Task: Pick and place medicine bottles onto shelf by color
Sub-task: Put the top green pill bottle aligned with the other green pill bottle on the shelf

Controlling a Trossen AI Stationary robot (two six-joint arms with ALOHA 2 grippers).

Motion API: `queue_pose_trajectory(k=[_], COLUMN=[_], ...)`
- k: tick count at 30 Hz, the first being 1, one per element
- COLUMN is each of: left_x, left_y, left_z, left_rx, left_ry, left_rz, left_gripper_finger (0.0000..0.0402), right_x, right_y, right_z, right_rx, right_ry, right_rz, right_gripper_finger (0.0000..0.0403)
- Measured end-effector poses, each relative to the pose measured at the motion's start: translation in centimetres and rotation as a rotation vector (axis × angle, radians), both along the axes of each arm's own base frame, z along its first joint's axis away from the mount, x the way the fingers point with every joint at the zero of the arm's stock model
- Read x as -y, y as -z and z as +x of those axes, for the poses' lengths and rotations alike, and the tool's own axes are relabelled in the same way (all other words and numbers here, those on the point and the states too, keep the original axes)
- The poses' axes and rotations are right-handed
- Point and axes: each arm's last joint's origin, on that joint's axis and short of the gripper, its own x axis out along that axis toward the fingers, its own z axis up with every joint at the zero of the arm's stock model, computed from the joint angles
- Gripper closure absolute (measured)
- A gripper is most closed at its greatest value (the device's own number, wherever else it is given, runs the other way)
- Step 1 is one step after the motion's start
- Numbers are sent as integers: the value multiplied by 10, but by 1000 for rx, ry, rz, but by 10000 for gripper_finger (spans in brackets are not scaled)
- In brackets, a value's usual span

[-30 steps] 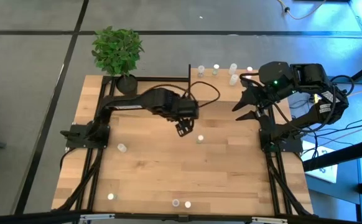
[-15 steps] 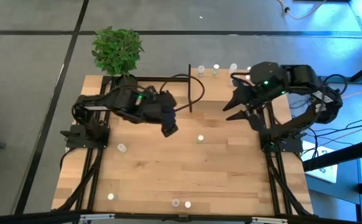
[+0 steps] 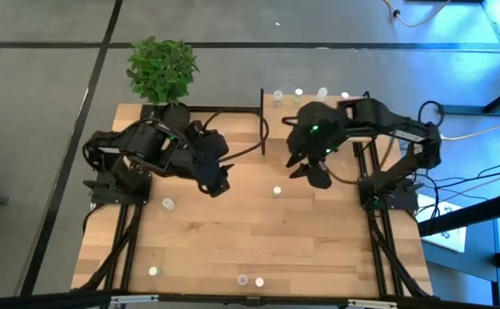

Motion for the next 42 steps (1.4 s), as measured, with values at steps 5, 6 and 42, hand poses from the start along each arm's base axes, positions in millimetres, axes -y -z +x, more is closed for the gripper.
queue_pose_trajectory(k=[5,6,42], left_x=[2,2,7], left_y=[-1,-1,-9], left_z=[-1,-1,-16], left_rx=[-5,-5,27], left_ry=[18,18,58], left_rz=[10,11,-26], left_gripper_finger=[132,132,132], right_x=[1,1,5], right_y=[21,24,134], right_z=[14,16,92], right_rx=[-128,-143,-503], right_ry=[-19,-36,-150], right_rz=[-28,-38,-111], right_gripper_finger=[231,234,179])
